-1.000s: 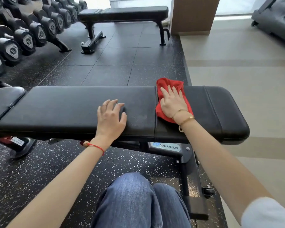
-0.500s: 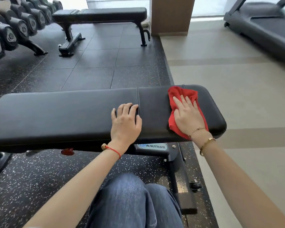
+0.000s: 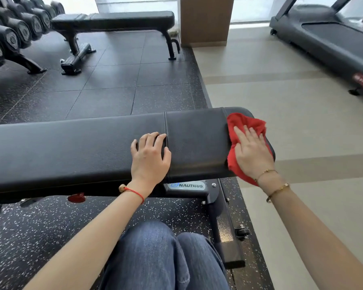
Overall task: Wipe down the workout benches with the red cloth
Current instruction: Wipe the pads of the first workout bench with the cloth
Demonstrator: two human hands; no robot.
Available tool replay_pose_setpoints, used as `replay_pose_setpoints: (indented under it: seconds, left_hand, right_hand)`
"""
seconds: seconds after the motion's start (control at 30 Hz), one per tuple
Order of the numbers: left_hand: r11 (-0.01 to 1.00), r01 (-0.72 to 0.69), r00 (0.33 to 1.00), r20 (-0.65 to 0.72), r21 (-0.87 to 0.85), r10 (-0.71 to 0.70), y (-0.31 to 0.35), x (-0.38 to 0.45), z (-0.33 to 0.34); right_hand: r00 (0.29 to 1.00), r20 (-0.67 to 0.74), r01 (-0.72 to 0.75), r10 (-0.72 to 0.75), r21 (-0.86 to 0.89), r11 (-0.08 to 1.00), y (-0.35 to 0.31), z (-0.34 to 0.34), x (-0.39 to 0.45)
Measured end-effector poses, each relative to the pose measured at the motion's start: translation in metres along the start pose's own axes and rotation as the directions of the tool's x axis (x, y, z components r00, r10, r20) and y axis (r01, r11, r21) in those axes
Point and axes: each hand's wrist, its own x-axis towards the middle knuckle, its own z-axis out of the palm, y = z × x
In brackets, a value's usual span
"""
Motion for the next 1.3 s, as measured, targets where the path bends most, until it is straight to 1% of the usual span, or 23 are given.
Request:
replay_pose_setpoints:
  seconds: [0.1, 0.2, 0.27, 0.33, 0.43, 0.5, 0.57, 0.67, 0.73, 0.8, 0.87, 0.97, 1.07, 1.13, 1.2, 1.3]
  left_hand:
    - [1.000, 0.005, 1.000, -0.009, 0.011, -0.005, 0.002, 0.000, 0.002]
    - [1.000, 0.007, 1.000, -0.003, 0.020, -0.007, 0.003, 0.001, 0.001]
    - [1.000, 0.000, 1.000, 0.001, 0.027, 0.000, 0.001, 0.001, 0.000]
    - [0.999, -0.006, 1.000, 0.004, 0.033, 0.005, 0.001, 0.001, 0.000]
    - [0.999, -0.002, 1.000, -0.004, 0.033, 0.003, 0.001, 0.001, 0.001]
    - [0.999, 0.001, 1.000, -0.010, 0.033, -0.001, 0.001, 0.001, 0.002]
    - [0.999, -0.001, 1.000, -0.013, 0.039, 0.002, 0.001, 0.001, 0.004]
    - [0.999, -0.004, 1.000, -0.013, 0.040, 0.005, 0.001, 0.001, 0.004]
    - [0.999, 0.001, 1.000, -0.016, 0.041, 0.000, 0.002, 0.001, 0.002]
    - [0.999, 0.005, 1.000, -0.015, 0.042, -0.004, 0.003, 0.001, 0.001]
    - [0.999, 0.006, 1.000, -0.013, 0.036, -0.005, 0.003, 0.001, 0.000]
    - [1.000, 0.002, 1.000, -0.009, 0.030, -0.002, 0.004, 0.001, 0.000]
    - [1.000, 0.011, 1.000, -0.004, 0.022, -0.011, 0.002, 0.001, 0.001]
    - [1.000, 0.007, 1.000, -0.002, 0.020, -0.007, 0.001, 0.000, 0.001]
    - [1.000, -0.003, 1.000, 0.001, 0.011, 0.003, -0.001, 0.000, 0.001]
    - [1.000, -0.007, 1.000, 0.014, 0.021, 0.007, 0.000, -0.001, 0.001]
  right_hand:
    - [0.994, 0.062, -0.092, 0.090, 0.029, 0.995, 0.010, -0.004, 0.034]
    - [0.984, 0.142, -0.112, 0.107, 0.028, 0.993, 0.009, -0.008, 0.071]
    - [0.982, 0.167, -0.098, 0.092, 0.028, 0.995, 0.006, -0.010, 0.078]
    - [0.987, 0.150, -0.061, 0.056, 0.031, 0.998, 0.006, -0.009, 0.065]
    - [0.999, 0.047, 0.011, -0.012, 0.041, 0.999, 0.014, -0.003, 0.027]
    - [1.000, 0.017, 0.018, -0.020, 0.076, 0.997, 0.018, -0.001, 0.014]
    - [0.999, 0.046, 0.002, -0.006, 0.090, 0.996, 0.019, -0.002, 0.023]
    - [0.994, 0.103, -0.037, 0.031, 0.064, 0.997, 0.010, -0.003, 0.060]
    - [0.990, 0.129, -0.067, 0.058, 0.063, 0.996, -0.001, -0.002, 0.088]
    - [0.989, 0.139, -0.066, 0.057, 0.058, 0.996, -0.017, 0.000, 0.107]
    - [0.990, 0.139, -0.013, 0.006, 0.050, 0.999, -0.036, 0.003, 0.111]
    - [0.981, 0.134, 0.132, -0.140, 0.068, 0.989, -0.062, 0.007, 0.091]
    - [0.943, 0.127, 0.298, -0.308, 0.091, 0.950, -0.076, 0.010, 0.047]
    - [0.920, 0.099, 0.370, -0.379, 0.098, 0.924, -0.073, 0.010, 0.016]
    - [0.924, 0.068, 0.371, -0.376, 0.077, 0.926, -0.058, 0.006, -0.005]
    - [0.953, 0.054, 0.299, -0.298, -0.011, 0.954, -0.031, 0.002, 0.000]
